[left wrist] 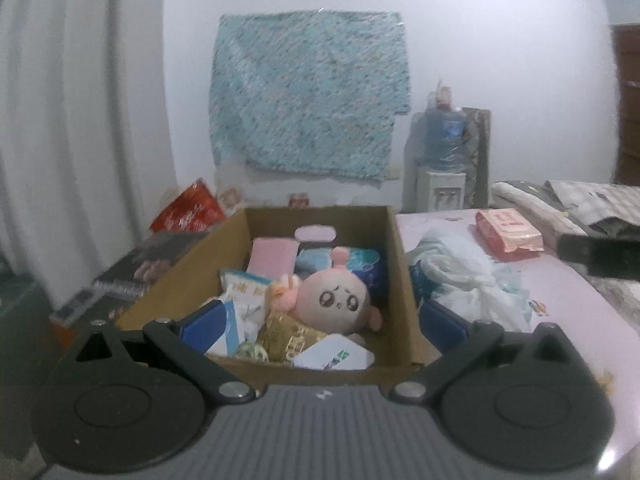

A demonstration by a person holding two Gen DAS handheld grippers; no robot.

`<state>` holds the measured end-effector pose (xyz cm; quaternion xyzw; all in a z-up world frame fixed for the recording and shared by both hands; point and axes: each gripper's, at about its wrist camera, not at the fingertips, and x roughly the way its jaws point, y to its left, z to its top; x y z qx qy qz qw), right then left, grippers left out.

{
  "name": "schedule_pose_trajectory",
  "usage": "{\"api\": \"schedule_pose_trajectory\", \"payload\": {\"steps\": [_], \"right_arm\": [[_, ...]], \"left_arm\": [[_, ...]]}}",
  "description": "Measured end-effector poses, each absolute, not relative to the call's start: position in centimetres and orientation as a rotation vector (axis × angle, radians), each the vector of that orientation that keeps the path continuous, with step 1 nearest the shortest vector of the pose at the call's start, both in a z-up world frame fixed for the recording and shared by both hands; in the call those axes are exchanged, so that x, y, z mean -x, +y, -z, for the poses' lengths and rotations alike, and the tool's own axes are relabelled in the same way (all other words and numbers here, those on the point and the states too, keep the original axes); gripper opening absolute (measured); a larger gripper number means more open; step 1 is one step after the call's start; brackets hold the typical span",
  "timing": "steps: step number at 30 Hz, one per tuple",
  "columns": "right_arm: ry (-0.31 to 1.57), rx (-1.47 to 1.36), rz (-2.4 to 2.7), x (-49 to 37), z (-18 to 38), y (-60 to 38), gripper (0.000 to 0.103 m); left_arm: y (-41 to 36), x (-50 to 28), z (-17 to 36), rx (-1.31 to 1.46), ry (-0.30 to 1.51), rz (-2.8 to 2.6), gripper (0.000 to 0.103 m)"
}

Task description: Organize soft objects

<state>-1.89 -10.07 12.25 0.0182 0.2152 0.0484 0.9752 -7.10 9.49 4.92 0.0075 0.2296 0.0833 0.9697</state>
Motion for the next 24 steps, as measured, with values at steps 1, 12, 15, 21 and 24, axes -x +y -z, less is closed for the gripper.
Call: {"api": "schedule_pose_trajectory", "payload": {"steps": [1, 12, 15, 21, 24], "right_arm": [[0.440, -0.033, -0.099, 2.0, -12.1, -9.9, 0.102], [0.697, -0.072, -0.231, 0.6, -10.0, -8.0, 0.102], [0.746, -0.052, -0.239, 0.6, -9.2, -7.2, 0.102], [0.789, 0.019, -0.239, 0.4, -8.1, -5.8, 0.102], [0.810, 0.044, -0.238, 0.1, -7.5, -5.3, 0.102]], "left_arm": [[9.9, 7.0, -4.9, 0.013, 0.477, -0.184, 0.103], [13.1, 5.4, -3.2, 0.132, 0.731, -0.268, 0.103], [13.0, 5.2, -2.8, 0.100, 0.772, -0.275, 0.103], [13.1, 4.8, -2.2, 0.068, 0.833, -0.275, 0.103], [13.2, 4.4, -2.0, 0.062, 0.854, -0.275, 0.103]]}}
